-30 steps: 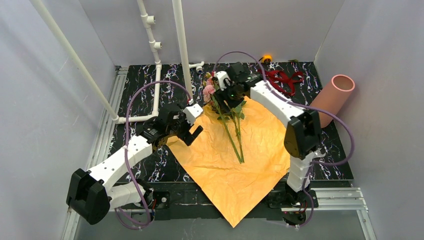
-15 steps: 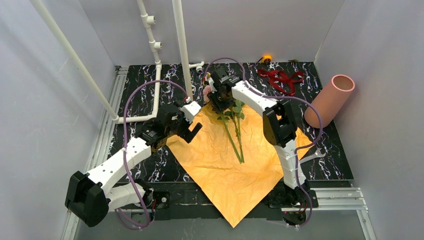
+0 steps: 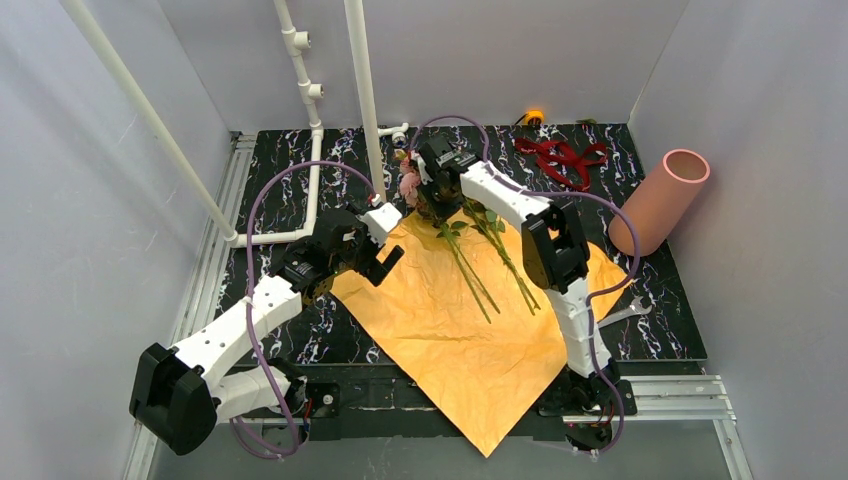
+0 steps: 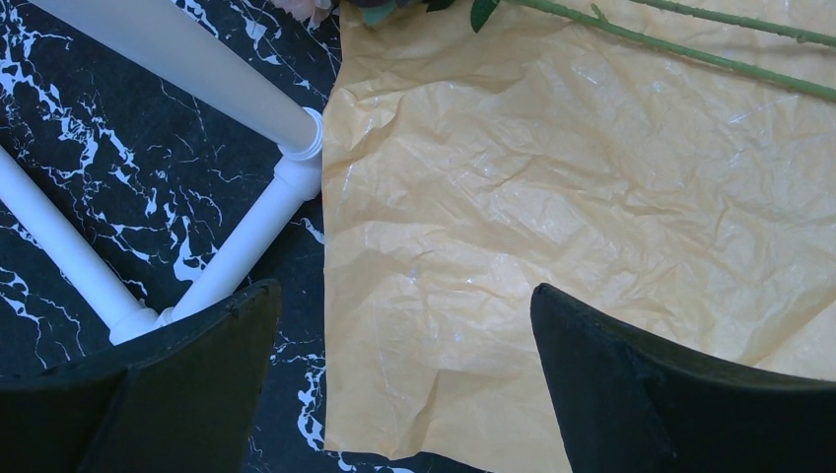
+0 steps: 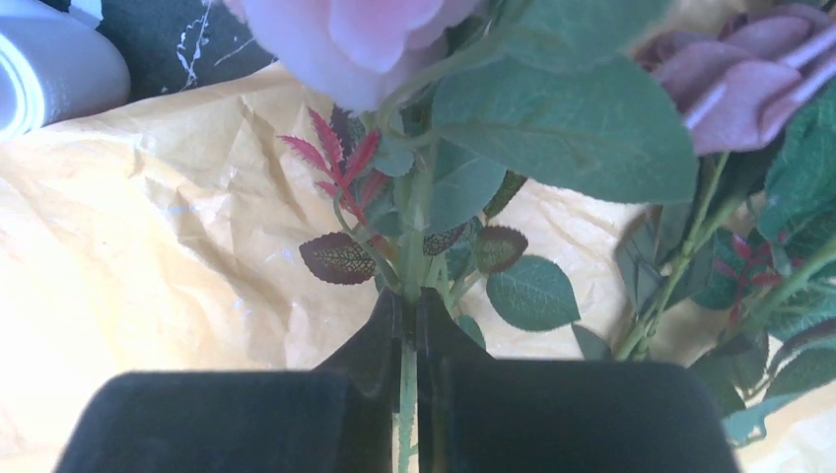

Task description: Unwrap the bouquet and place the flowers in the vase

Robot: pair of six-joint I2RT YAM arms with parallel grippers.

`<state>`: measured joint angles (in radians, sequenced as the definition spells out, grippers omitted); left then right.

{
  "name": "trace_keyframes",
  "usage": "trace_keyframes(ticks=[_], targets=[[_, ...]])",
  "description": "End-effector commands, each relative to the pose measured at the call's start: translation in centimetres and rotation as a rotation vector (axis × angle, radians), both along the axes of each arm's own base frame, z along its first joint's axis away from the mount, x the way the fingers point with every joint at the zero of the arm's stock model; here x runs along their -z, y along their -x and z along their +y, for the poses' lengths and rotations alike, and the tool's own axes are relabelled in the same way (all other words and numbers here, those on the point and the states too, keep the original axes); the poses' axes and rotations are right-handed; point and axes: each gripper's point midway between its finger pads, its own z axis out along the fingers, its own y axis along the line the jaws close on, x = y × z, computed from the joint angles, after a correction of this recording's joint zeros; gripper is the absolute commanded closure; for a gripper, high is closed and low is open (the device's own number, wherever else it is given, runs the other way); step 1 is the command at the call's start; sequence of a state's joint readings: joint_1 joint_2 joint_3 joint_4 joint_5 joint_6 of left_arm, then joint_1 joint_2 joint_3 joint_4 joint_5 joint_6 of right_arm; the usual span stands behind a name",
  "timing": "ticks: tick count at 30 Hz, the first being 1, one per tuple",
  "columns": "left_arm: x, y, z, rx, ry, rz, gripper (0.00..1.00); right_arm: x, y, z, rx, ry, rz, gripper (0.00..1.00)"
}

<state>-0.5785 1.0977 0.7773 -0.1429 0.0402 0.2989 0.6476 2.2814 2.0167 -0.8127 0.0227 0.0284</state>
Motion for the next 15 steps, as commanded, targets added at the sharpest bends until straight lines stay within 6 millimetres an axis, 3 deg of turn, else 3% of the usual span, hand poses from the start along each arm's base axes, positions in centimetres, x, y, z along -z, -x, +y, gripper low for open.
trace_keyframes(ticks=[1,9,15], targets=[[-0.4,0.3,0.1,0.003,0.010,0.000,0.02,-5.8,0.3,0.1,0.043,-0.099,-0.070,0.99],[-0.6,2.0,-0.3,0.114,-0.014,0.024,0.02,-11.0,0.4,-0.1,0.064,-0.338,-0.091,0.99],[-1.5,2.2,-0.3,0.127,-0.010,0.017,0.02,-16.3,2.2,-0.2,0.030,-0.566,-0.169,0.99]])
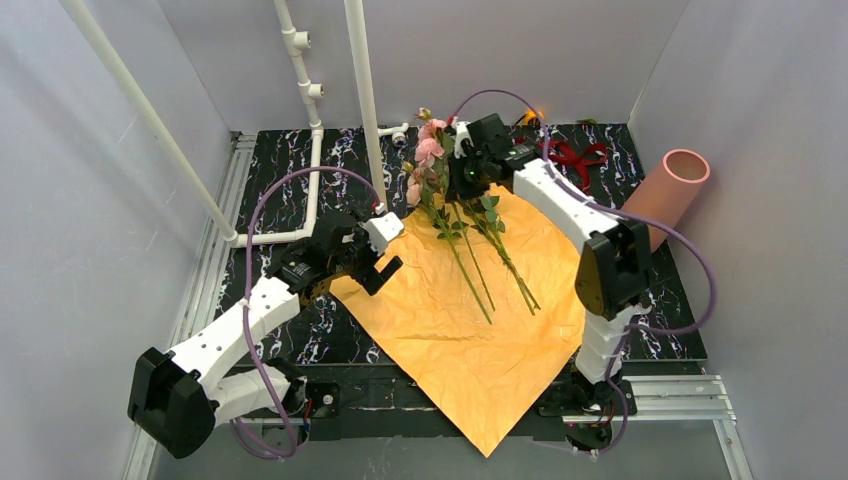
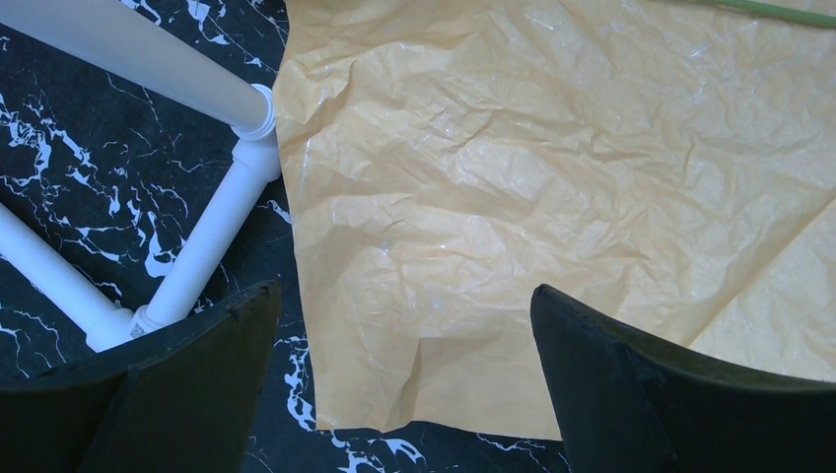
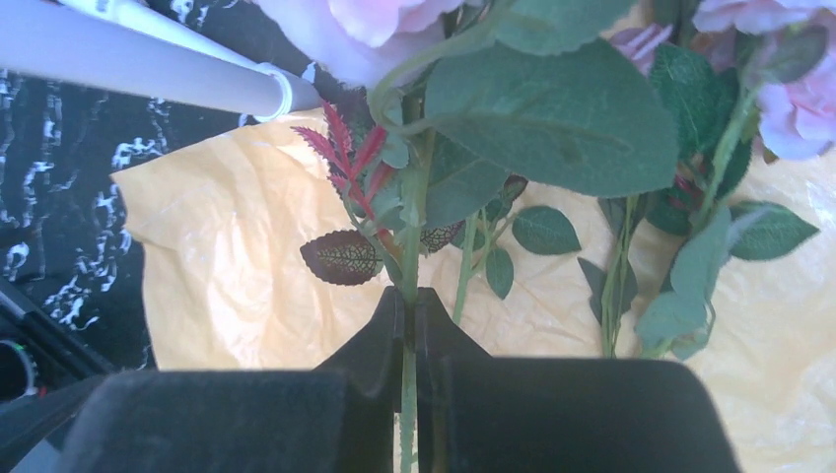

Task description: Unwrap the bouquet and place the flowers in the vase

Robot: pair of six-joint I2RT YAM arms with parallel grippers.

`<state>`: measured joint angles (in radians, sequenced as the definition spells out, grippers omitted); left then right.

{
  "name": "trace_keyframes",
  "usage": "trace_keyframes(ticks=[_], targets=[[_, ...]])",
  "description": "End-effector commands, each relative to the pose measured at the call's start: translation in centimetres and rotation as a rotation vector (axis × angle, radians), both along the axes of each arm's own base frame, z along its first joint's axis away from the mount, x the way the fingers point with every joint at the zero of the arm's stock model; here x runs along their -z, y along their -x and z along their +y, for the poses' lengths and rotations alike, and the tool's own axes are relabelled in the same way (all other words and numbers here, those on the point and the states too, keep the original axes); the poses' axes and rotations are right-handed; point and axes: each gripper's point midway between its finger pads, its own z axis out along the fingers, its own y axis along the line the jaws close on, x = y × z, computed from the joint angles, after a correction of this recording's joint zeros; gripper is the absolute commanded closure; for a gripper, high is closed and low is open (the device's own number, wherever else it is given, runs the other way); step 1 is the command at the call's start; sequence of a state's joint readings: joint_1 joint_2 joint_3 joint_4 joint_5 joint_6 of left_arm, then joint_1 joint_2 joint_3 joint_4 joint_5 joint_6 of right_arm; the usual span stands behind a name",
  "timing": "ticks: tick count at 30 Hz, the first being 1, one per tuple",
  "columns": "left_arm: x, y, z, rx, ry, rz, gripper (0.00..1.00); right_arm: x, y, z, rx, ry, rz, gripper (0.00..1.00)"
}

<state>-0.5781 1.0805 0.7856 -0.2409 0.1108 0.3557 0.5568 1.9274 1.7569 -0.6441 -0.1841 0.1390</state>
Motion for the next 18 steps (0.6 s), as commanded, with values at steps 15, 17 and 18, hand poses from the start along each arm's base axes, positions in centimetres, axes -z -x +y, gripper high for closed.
trace_keyframes(ticks=[15,17,18], targets=[[-4.2,2.4,-4.2,0.157,0.267,0.015,0.02,-28.0,0.9,-10.0,0.324,-0.177,-0.828,0.99],[-4.4,1.9,-4.3,0.176,0.251,-0.008,0.02,-30.1,0.9,-12.8,0.423,-0.143,-0.892,0.99],[-4.6,1.5,-4.3,0.164,0.248,-0.017,0.02,-31.0,1.0,-13.9,0.442,-0.145,-0.910,0.99]])
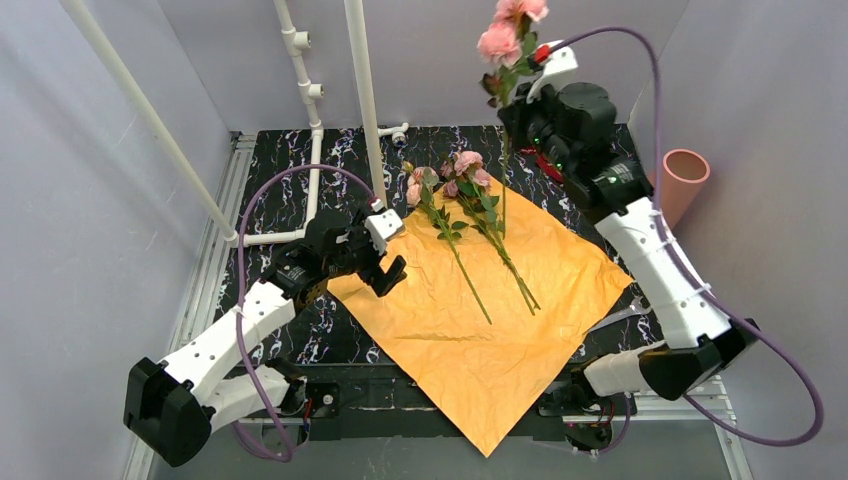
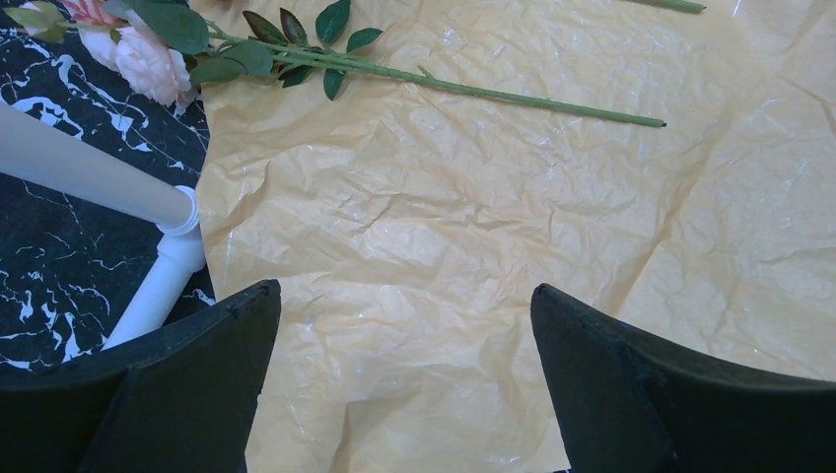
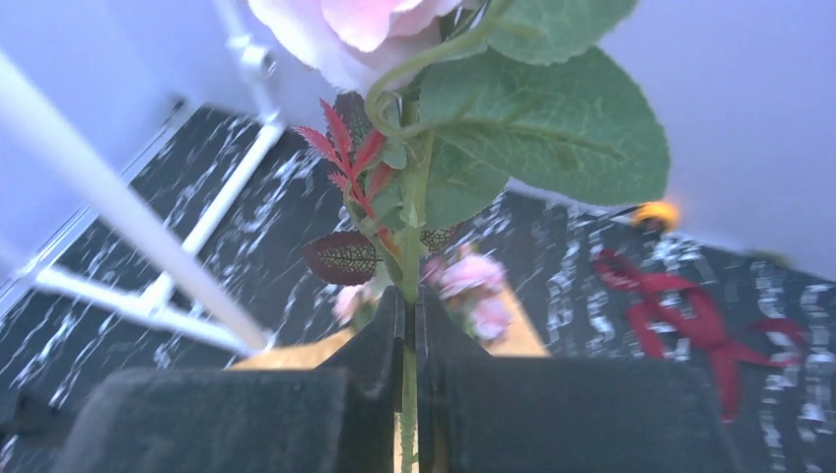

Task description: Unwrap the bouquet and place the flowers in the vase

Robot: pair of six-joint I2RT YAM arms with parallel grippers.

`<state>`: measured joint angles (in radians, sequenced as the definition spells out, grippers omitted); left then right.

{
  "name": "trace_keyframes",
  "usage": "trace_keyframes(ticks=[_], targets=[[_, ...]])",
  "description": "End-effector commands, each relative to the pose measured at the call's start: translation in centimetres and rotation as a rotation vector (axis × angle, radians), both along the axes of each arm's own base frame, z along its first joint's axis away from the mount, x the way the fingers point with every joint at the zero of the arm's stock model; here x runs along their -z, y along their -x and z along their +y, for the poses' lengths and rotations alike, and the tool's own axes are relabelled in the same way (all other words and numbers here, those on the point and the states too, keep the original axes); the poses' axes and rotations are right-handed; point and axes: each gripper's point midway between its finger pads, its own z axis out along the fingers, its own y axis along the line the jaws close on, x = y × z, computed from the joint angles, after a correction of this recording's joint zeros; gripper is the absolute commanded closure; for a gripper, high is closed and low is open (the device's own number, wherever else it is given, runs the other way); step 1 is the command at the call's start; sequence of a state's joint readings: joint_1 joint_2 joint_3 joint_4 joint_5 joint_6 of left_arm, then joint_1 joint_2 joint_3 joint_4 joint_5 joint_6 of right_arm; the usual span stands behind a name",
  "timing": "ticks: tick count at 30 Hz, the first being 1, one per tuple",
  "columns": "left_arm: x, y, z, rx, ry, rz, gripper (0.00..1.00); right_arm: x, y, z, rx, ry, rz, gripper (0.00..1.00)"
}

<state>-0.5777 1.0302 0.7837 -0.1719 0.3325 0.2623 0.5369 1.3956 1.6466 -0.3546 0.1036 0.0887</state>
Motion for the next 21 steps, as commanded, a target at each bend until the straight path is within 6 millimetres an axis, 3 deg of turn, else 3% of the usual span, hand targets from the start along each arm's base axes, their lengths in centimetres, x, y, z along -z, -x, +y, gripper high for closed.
trace_keyframes(ticks=[1,9,16,21], targets=[[-1.9,-0.9,-0.6,0.017,0.028,-0.052,0.02,-7.4,-0.3,-7.3,0.244,0.004,-0.191,0.99],[-3.0,-2.1,-1.6,0.039,0.029,-0.065,0.02,-15.0,1.5,-18.9,0.503,-0.088,-0.333,0.99],[-3.1,-2.3,-2.4,0.068,0.052,-0.077,0.02,-20.1,6.3,-32.1,0.867,-0.145,-0.484,0.99],[-3.0,-2.5,-2.9,0.072,0.075,-0.064,0.02,-20.9,8.4,-35.9,1.005,-0.046,-0.531,0.99]])
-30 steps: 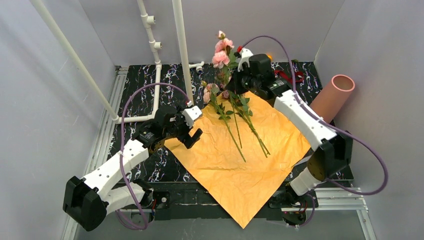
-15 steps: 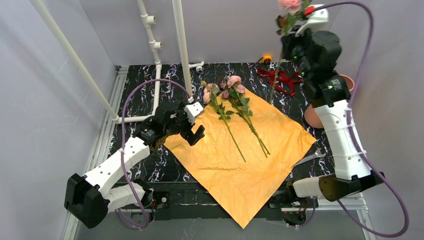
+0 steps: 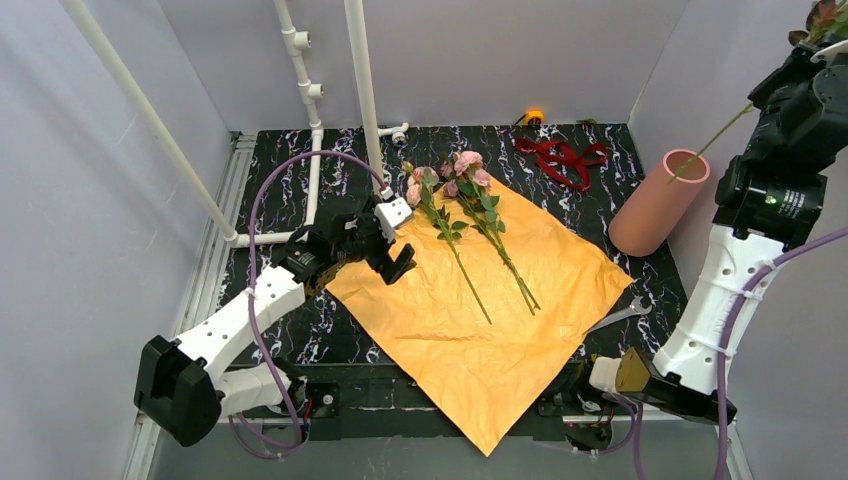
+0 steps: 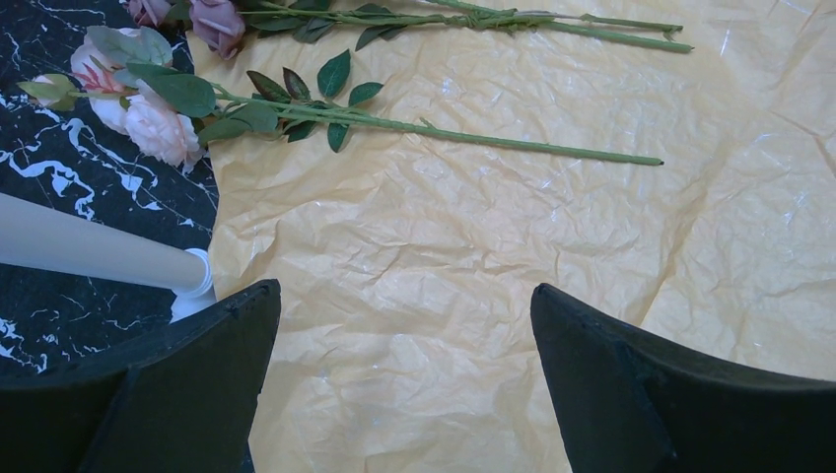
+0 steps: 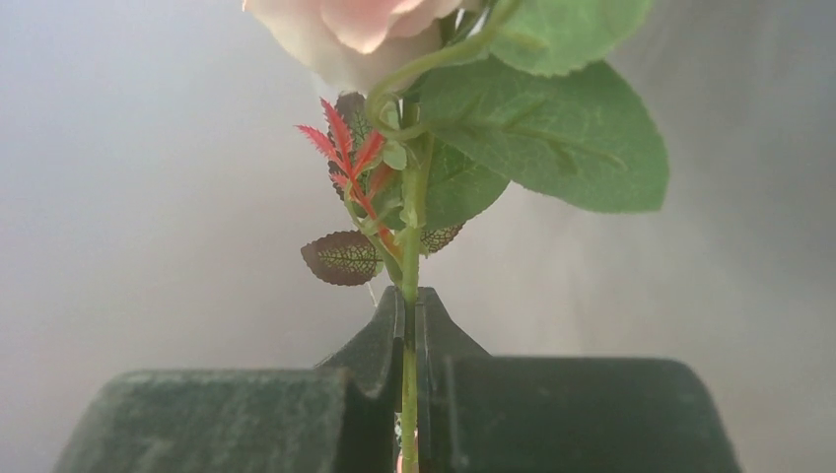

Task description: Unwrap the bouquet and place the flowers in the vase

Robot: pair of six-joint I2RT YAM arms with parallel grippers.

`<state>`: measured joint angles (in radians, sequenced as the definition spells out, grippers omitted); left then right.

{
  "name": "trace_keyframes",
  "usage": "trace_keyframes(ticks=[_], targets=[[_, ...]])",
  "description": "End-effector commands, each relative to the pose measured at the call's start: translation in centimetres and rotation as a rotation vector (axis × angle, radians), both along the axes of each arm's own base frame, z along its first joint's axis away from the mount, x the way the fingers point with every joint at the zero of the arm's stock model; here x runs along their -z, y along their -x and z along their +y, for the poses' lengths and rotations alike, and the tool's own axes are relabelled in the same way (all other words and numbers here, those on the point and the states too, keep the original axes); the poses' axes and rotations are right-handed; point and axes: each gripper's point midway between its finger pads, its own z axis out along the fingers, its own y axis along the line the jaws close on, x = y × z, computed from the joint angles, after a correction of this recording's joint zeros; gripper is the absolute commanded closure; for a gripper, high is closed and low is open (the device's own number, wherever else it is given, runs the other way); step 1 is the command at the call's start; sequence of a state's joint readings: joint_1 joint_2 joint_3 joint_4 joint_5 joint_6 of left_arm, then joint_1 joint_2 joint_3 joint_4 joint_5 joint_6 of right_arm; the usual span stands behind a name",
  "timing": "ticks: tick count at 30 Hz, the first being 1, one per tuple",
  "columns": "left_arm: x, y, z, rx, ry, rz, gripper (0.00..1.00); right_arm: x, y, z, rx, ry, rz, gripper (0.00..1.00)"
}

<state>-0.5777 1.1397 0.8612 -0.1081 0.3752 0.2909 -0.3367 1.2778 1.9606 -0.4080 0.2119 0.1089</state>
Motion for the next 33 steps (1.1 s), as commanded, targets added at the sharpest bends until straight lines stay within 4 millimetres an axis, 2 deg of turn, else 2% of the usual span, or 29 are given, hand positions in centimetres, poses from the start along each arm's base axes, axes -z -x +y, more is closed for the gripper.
trace_keyframes(ticks=[1,6,17,21,26,33], targets=[[-1.8,-0.4,-0.9,0.025,0.056,-0.028,0.02,-4.0,3.0,-0.9,0.080,0.086,-0.106,0.99],[-2.3,-0.7,-1.3,0.042,0.060,-0.040,0.02,-3.9,2.3,-2.0,0.130,0.154,-0.082,0.99],[-2.0,-1.2,-2.0,0.071,0.052,-0.038,0.02,-2.9,-2.3,-2.4,0.068,0.266,-0.071,0.99],[-1.7,-1.6,-2.4,0.082,0.050,-0.043,0.02,-1.9,-3.8,-2.9,0.065,0.281,-0.053,0.99],[-1.5,-2.2,-2.8,0.089,0.041,-0.039,0.02,0.6,-5.8,-2.7,0.030,0.266,-0.009,0.99],[-1.1,-2.5,-2.9,0.120,0.018,-0.051,0.02,5.6,-8.8,-1.1,-0.012,0.267,0.055,0.99]])
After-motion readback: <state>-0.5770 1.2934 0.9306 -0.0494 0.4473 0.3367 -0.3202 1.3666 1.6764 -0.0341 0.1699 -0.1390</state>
